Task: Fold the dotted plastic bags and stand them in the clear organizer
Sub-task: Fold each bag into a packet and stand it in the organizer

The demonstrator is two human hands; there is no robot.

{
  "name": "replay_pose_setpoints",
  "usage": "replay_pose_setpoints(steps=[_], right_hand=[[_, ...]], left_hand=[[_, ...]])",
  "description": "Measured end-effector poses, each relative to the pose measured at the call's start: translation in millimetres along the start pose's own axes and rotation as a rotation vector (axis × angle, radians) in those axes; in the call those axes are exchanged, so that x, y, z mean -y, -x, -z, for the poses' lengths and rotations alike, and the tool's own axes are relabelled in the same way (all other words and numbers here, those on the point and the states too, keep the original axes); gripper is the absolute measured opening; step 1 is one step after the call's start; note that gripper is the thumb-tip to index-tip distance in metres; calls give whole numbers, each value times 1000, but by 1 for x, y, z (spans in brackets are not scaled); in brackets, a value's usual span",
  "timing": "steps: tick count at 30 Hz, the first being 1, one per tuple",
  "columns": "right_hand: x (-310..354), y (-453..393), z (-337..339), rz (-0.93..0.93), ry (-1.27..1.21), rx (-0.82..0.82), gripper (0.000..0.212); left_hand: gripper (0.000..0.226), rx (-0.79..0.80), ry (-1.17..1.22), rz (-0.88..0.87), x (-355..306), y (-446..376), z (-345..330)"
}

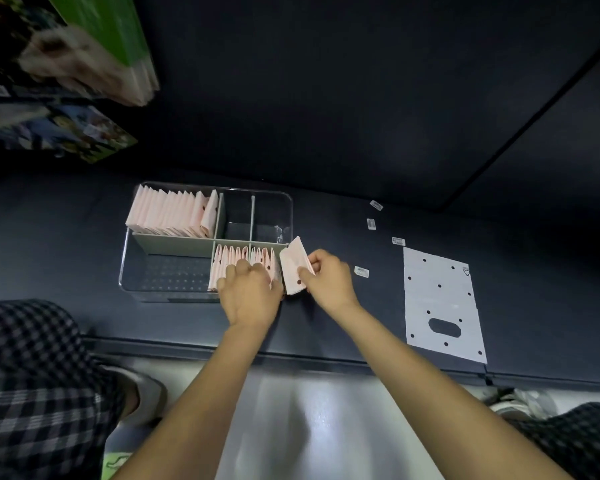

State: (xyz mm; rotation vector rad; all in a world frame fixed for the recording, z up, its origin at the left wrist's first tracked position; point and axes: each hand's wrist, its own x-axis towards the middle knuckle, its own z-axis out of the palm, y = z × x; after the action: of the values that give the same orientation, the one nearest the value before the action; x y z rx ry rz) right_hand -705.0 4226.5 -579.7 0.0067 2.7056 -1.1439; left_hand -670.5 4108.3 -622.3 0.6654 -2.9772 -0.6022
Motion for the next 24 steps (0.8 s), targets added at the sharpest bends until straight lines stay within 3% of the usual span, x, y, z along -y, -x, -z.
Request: replay_pose_setpoints(steps=[4,9,13,17,24], right_hand=[[10,-1,-9,73,249,-14,11],[23,-2,-26,65,378,-2,15],[22,-3,-30,89,398,14,17],[16,1,-27,85,354,-15,35],[14,-3,-30,14,345,-1,24]], left_hand=[[22,-2,97,46,4,-1,0],[17,-31,170,25,4,1,-1],[19,-28,194,20,6,2,-2],[16,-46,259,42,5,2,1],[14,-52,302,48,4,3,1]])
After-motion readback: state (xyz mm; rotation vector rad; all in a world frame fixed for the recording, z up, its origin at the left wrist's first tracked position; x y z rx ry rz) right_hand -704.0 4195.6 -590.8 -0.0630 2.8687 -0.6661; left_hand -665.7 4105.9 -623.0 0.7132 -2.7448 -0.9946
